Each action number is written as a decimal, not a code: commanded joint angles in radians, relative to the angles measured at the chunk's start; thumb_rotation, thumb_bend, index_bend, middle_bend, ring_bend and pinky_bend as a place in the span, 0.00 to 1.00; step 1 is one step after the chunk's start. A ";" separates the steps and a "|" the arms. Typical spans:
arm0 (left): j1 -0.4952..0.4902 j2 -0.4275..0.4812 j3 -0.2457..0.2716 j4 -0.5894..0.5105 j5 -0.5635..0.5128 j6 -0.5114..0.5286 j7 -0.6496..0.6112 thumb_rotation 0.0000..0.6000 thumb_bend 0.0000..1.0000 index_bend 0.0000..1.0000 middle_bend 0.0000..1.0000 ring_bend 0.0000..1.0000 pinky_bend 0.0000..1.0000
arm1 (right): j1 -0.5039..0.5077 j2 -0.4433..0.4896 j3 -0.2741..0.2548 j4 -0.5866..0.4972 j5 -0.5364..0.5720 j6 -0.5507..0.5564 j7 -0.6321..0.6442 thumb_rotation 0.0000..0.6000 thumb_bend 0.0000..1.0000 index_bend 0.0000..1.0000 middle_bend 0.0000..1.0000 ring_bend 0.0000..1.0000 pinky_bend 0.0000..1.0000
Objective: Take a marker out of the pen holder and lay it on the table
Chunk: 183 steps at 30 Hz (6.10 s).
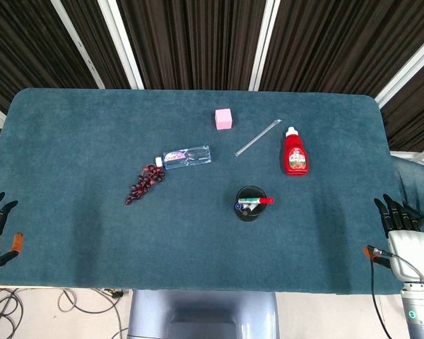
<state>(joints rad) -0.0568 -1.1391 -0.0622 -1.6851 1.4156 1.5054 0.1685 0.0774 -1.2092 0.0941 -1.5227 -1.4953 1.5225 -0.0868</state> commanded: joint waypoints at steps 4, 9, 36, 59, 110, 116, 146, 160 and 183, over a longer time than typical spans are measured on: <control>0.000 0.000 0.000 0.000 0.000 0.001 0.001 1.00 0.43 0.14 0.02 0.00 0.00 | -0.002 0.003 0.002 -0.002 0.002 0.005 0.002 1.00 0.13 0.00 0.00 0.10 0.20; 0.000 0.000 0.000 0.001 0.001 0.002 0.000 1.00 0.43 0.14 0.02 0.00 0.00 | -0.003 0.006 0.002 -0.005 0.003 0.005 0.009 1.00 0.13 0.00 0.00 0.10 0.20; 0.001 0.000 -0.002 0.000 -0.001 0.002 -0.001 1.00 0.43 0.14 0.02 0.00 0.00 | -0.002 0.024 -0.007 -0.031 -0.005 -0.007 0.039 1.00 0.13 0.00 0.00 0.10 0.20; -0.002 -0.002 -0.004 -0.009 -0.018 -0.009 0.012 1.00 0.43 0.14 0.02 0.00 0.00 | 0.180 0.145 0.051 -0.113 0.046 -0.305 0.424 1.00 0.21 0.01 0.00 0.09 0.20; -0.001 0.006 -0.006 -0.026 -0.049 -0.024 0.007 1.00 0.43 0.14 0.02 0.00 0.00 | 0.470 -0.191 0.187 -0.183 0.505 -0.467 0.033 1.00 0.32 0.41 0.00 0.08 0.20; 0.000 0.003 -0.011 -0.027 -0.060 -0.022 0.014 1.00 0.43 0.14 0.02 0.00 0.00 | 0.478 -0.210 0.184 -0.165 0.513 -0.472 0.032 1.00 0.36 0.44 0.00 0.08 0.20; 0.000 0.005 -0.011 -0.028 -0.064 -0.024 0.012 1.00 0.43 0.14 0.02 0.00 0.00 | 0.492 -0.241 0.177 -0.130 0.531 -0.488 0.039 1.00 0.44 0.50 0.00 0.08 0.20; 0.000 0.004 -0.011 -0.026 -0.064 -0.023 0.010 1.00 0.43 0.14 0.02 0.00 0.00 | 0.494 -0.247 0.176 -0.120 0.534 -0.494 0.046 1.00 0.44 0.54 0.00 0.08 0.20; 0.000 0.005 -0.011 -0.024 -0.064 -0.024 0.007 1.00 0.43 0.14 0.02 0.00 0.00 | 0.504 -0.228 0.188 -0.129 0.532 -0.513 0.057 1.00 0.53 0.66 0.00 0.08 0.20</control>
<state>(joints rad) -0.0567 -1.1346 -0.0732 -1.7095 1.3515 1.4817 0.1758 0.5814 -1.4386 0.2818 -1.6494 -0.9627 1.0080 -0.0281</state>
